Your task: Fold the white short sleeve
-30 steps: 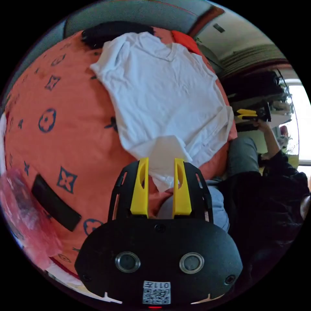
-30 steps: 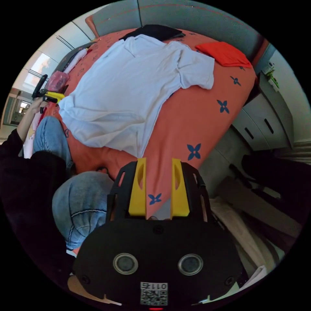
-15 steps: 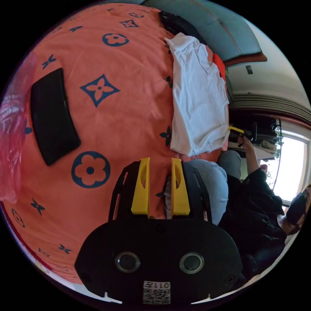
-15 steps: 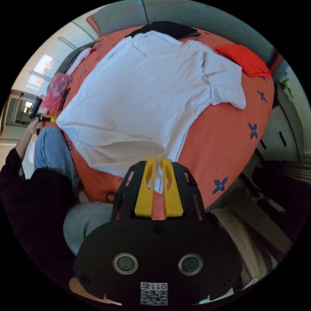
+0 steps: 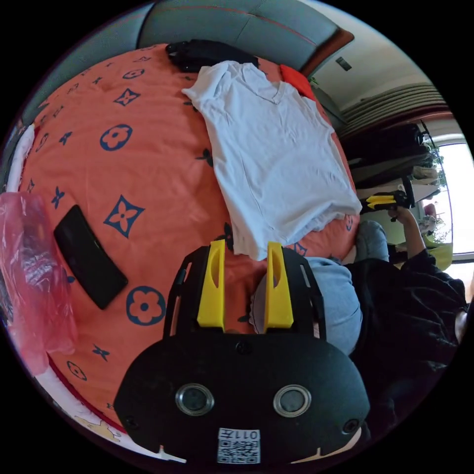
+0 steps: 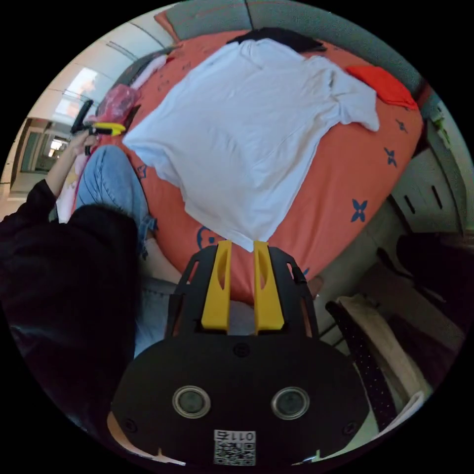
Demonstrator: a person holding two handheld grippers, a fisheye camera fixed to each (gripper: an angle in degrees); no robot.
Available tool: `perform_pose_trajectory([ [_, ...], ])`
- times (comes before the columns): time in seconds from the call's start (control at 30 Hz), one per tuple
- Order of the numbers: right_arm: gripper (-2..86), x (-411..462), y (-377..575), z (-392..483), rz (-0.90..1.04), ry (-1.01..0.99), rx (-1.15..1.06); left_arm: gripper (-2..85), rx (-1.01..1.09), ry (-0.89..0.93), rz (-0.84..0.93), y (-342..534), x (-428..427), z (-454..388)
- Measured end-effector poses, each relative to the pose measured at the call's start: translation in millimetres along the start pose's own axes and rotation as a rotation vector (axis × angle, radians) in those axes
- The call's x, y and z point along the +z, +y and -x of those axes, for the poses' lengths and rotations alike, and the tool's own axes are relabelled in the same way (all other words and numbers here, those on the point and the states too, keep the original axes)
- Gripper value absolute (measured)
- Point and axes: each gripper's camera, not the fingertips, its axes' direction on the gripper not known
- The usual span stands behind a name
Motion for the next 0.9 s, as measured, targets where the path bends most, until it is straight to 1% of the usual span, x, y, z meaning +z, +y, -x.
perform_pose_trajectory([
  [0.1,9.1,0.0,14.2,13.9,-0.06,0.042,0.035,11.1,-0.002,0.008,0.008,7.8,10.0,4.6],
  [0.23,10.6,15.8,12.8,27.6,-0.023,0.115,0.053,11.3,-0.07,0.033,-0.001,11.6,13.5,16.4],
  [0.27,11.1,22.7,8.7,27.4,-0.001,0.109,0.071,11.2,-0.09,0.039,0.009,9.5,16.2,19.9],
  [0.4,12.2,34.7,-1.6,31.6,-0.023,0.012,0.118,10.8,-0.135,0.1,0.085,-2.8,33.9,27.9],
  [0.47,12.1,45.1,-5.8,40.7,0.021,0.025,0.098,10.2,-0.127,0.111,0.146,-8.4,46.0,27.9],
  [0.5,11.6,54.0,-8.8,46.6,0.058,0.039,0.084,9.5,-0.128,0.114,0.185,-12.1,54.8,27.6],
  [0.57,8.6,63.0,-11.7,54.0,0.072,0.092,0.075,6.2,-0.108,0.102,0.201,-17.2,64.6,24.5],
  [0.6,6.1,65.3,-12.1,58.7,0.071,0.142,0.074,4.4,-0.073,0.085,0.198,-19.2,68.0,20.1],
  [0.7,3.6,67.4,-11.3,68.0,0.099,0.174,0.068,1.9,-0.074,0.016,0.238,-18.4,73.7,17.1],
  [0.77,3.0,68.3,-8.9,73.4,0.119,0.213,0.061,1.2,-0.117,0.008,0.201,-12.7,69.6,22.2],
  [0.83,2.6,64.3,-5.9,78.6,0.113,0.232,0.059,0.8,-0.158,0.059,0.149,-6.5,64.5,25.9],
  [0.9,2.3,45.9,0.5,84.9,0.06,0.216,0.066,0.5,-0.136,0.106,0.085,-1.8,50.8,18.4],
])
